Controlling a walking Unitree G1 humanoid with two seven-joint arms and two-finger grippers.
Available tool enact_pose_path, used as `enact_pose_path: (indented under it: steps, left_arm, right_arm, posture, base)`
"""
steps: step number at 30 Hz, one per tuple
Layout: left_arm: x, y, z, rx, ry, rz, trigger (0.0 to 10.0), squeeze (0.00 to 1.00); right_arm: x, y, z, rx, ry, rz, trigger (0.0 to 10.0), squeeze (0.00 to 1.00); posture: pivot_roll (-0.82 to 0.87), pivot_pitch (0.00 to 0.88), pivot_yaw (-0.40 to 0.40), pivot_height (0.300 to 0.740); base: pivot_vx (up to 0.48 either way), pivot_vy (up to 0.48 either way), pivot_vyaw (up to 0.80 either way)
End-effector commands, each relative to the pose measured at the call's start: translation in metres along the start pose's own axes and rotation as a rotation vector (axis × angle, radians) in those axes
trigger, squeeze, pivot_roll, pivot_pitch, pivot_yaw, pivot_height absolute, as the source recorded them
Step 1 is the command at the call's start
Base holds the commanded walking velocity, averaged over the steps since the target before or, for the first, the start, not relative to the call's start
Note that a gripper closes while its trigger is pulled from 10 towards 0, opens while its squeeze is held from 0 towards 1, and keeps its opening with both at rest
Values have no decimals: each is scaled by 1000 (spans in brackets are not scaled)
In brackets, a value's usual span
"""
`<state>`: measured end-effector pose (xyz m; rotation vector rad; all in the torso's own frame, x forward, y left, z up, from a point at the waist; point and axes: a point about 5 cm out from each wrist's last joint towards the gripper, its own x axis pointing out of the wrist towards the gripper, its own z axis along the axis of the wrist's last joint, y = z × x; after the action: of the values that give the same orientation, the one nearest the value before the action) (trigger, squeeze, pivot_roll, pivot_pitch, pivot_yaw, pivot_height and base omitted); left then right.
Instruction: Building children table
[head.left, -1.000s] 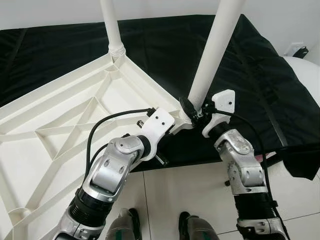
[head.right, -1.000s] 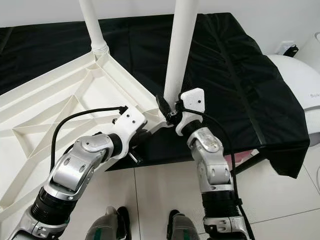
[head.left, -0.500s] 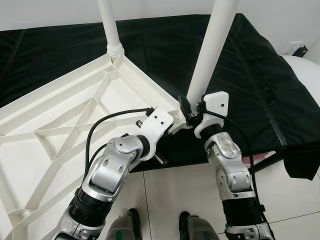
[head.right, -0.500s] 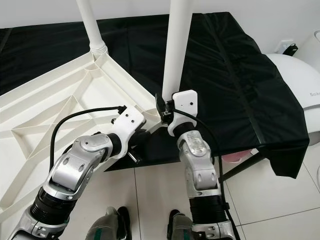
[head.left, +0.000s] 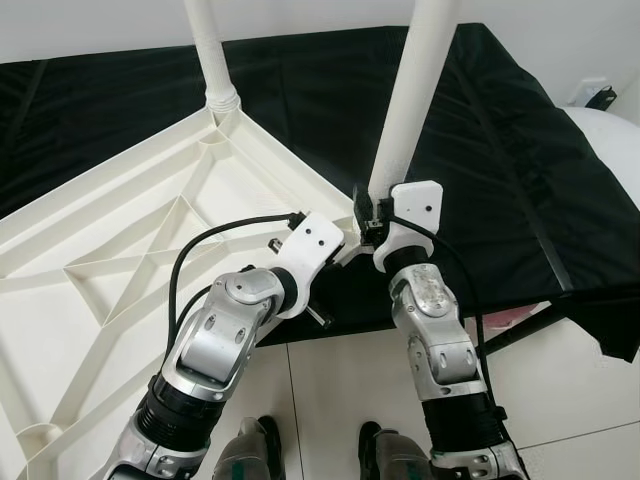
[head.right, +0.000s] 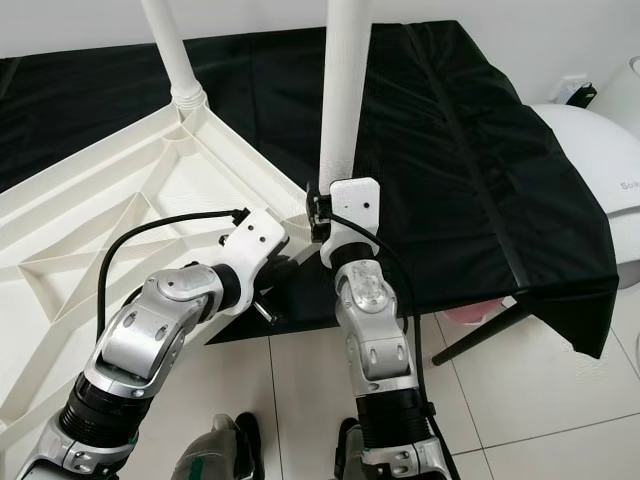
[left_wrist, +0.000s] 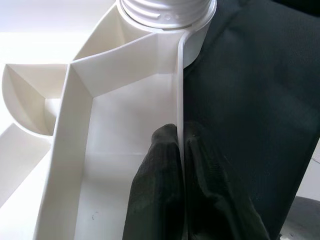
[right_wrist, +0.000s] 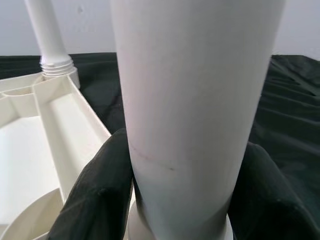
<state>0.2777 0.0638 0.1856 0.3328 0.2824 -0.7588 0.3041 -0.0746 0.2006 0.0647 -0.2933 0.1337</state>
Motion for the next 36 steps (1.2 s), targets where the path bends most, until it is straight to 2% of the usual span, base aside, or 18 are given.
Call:
enact_pose_path:
  steps: [1,15,16,17,32,33,34,36]
  left_arm:
    - [2,1,0,-3,10,45,10000,0]
    - [3,0,1,-12,6,46,10000,0]
    - [3,-1,1,-12,5,44,10000,0]
    - [3,-1,1,-12,4,44,10000,0]
    - [5,-3,2,-12,-1,36,10000,0]
    - [6,-3,2,-12,-2,35,10000,0]
    - [5,-4,2,-12,-3,34,10000,0]
    - [5,-4,2,-11,-3,33,10000,0]
  right_arm:
    - [-3,17,-14,41,80,7,10000,0]
    - [-3,17,-16,47,94,-19,10000,0]
    - [-3,16,-16,46,94,-24,10000,427]
    - [-3,16,-16,49,95,-24,10000,1000]
    - [-1,6,-15,32,80,-11,10000,1000]
    - [-1,6,-14,36,77,4,10000,906]
    - [-1,4,-13,37,71,19,10000,0]
    - [0,2,-12,47,62,55,10000,0]
  posture:
    - [-95,217,44,740]
    - [-104,214,36,740]
    - [-107,213,35,740]
    - [-107,213,35,740]
    - [-118,200,31,740]
    - [-118,200,31,740]
    - [-119,195,29,740]
    - [-119,195,29,740]
  base:
    - [0,0,0]
    - [0,0,0]
    - [0,0,0]
    - [0,0,0]
    - [0,0,0]
    - [0,0,0]
    - [0,0,0]
    - [0,0,0]
